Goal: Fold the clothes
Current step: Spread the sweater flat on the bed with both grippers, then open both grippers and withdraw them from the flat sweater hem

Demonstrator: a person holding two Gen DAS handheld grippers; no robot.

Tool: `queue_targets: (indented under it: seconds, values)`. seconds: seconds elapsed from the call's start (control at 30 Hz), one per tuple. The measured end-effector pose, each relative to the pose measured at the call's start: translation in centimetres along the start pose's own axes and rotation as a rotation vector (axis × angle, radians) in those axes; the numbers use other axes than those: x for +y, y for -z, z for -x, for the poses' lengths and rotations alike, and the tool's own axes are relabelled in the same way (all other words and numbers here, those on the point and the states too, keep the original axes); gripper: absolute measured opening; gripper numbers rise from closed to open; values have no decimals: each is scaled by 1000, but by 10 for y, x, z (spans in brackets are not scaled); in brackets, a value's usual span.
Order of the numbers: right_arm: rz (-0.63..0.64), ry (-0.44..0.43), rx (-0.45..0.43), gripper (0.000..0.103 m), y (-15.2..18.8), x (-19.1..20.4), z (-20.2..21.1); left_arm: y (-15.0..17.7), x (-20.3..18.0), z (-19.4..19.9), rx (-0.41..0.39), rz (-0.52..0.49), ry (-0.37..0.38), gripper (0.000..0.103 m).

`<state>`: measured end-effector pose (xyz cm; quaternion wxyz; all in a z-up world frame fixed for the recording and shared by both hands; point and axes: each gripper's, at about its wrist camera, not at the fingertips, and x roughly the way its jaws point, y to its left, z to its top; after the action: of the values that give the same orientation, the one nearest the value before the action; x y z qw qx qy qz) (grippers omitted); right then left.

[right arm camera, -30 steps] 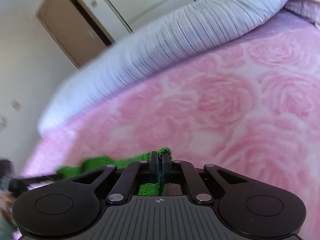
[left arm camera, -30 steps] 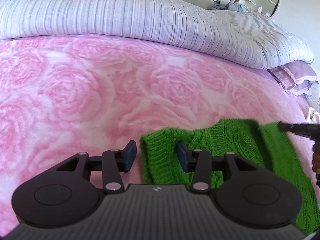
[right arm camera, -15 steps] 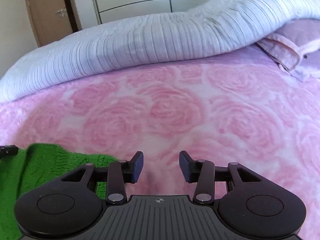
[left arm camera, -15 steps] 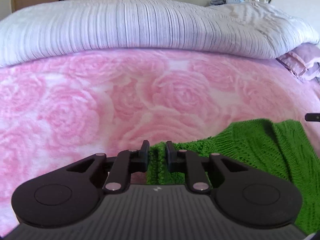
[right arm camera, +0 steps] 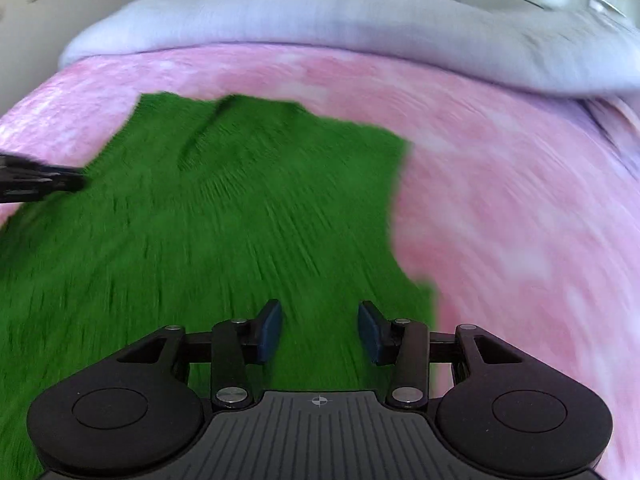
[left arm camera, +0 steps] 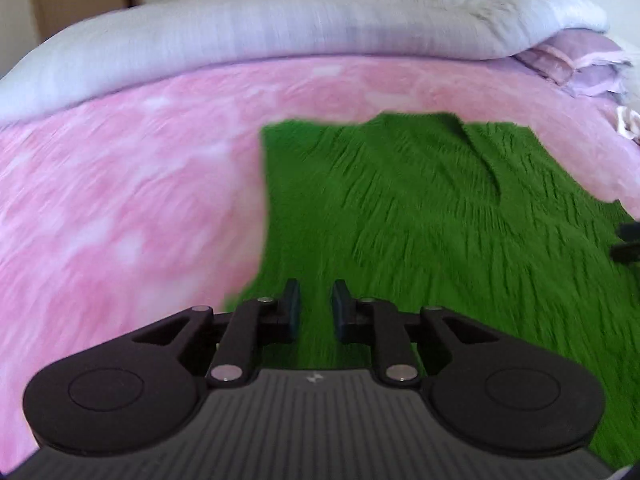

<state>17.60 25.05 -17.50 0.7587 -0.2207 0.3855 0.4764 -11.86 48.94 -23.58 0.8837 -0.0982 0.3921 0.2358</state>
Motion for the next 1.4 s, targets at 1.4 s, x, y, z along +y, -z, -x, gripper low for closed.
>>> queue_targets:
  seconds: [1.4]
  values:
    - [-280,154,-35,65,203,146,231,190,-146,280,22,41,-100,32]
